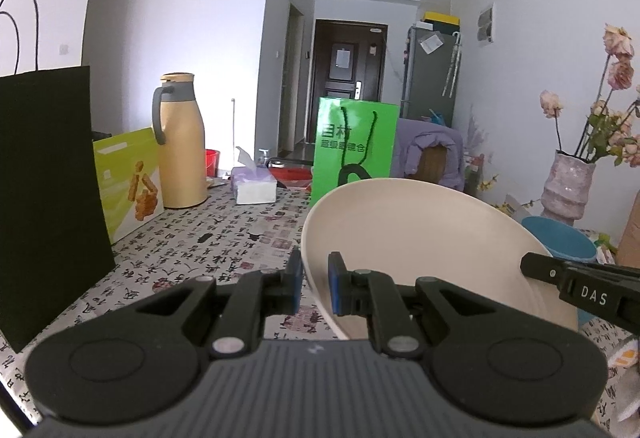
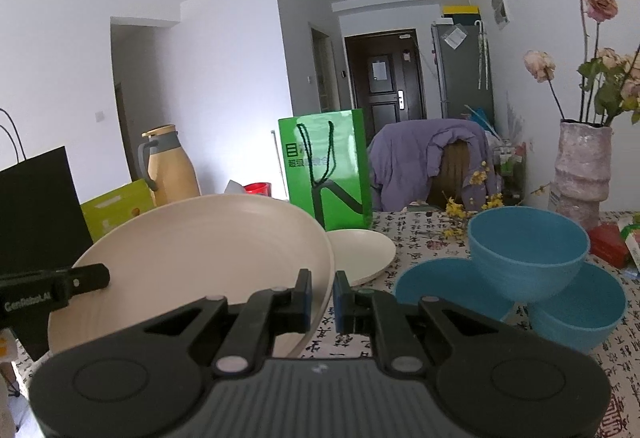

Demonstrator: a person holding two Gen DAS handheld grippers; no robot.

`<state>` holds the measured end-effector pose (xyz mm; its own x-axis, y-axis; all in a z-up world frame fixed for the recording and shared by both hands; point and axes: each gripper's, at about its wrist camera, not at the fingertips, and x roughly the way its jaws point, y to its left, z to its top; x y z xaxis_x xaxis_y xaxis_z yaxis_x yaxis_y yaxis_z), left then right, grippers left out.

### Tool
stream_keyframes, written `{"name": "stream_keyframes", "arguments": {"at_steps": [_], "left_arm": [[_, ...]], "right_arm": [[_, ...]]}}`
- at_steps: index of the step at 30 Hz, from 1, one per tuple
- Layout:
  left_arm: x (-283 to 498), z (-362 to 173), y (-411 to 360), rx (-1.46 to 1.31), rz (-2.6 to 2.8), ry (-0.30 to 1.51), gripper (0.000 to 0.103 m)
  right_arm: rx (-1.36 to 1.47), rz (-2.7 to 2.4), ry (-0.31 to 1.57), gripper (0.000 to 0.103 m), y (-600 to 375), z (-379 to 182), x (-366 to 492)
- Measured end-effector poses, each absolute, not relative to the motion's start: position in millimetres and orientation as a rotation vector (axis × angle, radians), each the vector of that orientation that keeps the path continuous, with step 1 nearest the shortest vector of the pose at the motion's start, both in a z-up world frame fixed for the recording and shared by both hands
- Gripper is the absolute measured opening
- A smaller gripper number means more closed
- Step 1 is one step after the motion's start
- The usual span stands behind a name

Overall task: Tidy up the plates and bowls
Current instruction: 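Lower the held cream plate onto the table beside the blue bowls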

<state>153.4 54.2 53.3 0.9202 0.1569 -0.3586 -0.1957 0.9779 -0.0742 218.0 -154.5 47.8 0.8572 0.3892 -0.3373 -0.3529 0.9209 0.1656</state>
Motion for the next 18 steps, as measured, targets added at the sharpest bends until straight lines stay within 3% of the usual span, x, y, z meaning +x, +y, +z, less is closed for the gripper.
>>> {"name": "stream_keyframes", "arguments": {"at_steps": [18], "left_arm": [[149,45,31,-0.096,0.113,0.365,0.013]], "right_arm": [[0.125,0.346,0.359,0.011,-185,43,202]]}}
